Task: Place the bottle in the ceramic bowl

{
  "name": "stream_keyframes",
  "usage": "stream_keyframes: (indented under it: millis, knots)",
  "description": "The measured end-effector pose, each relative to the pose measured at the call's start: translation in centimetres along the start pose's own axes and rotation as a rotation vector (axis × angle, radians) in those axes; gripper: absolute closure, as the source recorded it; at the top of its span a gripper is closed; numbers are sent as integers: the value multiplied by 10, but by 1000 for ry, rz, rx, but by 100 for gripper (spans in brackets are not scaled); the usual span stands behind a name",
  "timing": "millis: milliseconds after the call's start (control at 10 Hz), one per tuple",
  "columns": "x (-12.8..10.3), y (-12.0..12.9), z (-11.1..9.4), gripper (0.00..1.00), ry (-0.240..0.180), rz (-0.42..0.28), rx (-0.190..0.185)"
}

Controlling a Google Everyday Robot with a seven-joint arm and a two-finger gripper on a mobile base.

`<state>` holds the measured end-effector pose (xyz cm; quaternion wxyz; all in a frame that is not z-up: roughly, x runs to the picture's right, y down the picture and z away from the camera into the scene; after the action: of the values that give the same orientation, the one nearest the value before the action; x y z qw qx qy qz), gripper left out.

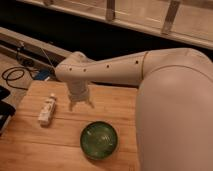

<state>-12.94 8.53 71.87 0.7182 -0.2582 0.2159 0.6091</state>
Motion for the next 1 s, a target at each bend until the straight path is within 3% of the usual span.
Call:
stream_keyframes:
  millis: [300, 500, 700, 1000]
  knots:
    - [-41, 66, -2, 35, -32, -113, -4]
    - [-58, 105, -7, 35, -66, -156, -30]
    - [-73, 148, -17, 35, -121, -205, -85]
    - [-75, 142, -17, 35, -121, -198, -78]
